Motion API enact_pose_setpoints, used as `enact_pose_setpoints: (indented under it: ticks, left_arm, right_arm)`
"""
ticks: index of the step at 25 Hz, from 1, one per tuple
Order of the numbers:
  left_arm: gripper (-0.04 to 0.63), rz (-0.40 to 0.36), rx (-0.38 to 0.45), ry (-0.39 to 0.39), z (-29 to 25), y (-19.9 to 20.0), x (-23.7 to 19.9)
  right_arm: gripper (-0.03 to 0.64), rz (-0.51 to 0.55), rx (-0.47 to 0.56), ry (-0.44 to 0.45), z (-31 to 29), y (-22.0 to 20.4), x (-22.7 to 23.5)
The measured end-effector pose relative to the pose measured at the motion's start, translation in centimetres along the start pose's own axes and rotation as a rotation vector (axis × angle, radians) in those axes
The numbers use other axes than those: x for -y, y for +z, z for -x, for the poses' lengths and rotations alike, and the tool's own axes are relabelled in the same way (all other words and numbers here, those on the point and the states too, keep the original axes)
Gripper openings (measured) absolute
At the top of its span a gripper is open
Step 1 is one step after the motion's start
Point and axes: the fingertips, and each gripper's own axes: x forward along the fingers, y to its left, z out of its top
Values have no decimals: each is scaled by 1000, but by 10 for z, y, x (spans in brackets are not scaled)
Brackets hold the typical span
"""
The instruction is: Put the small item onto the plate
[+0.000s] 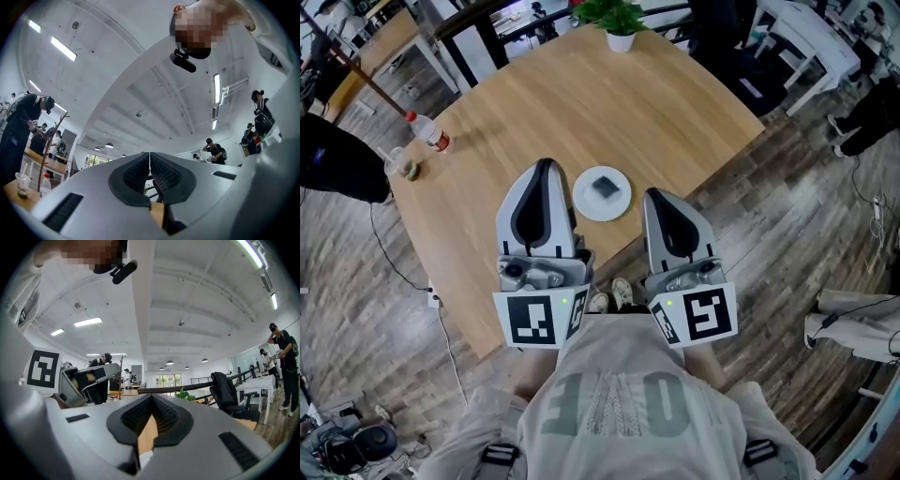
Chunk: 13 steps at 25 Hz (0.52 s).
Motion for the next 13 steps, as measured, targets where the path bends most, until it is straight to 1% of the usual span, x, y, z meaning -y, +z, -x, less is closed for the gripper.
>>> enact_pose_setpoints:
  ticks: [4,9,13]
  left_arm:
    - [9,-32,-5,-9,1,0,0]
    - [9,12,-2,-21,0,-4,-4]
    - [9,-30,-17,-27,-3,-9,-4]
  right_arm:
    - [18,-5,-4,1,-2,-2,-1]
    - [18,-3,-9,-3,-5,-4,-1]
    - [18,-5,-14,-6,-7,-6,1]
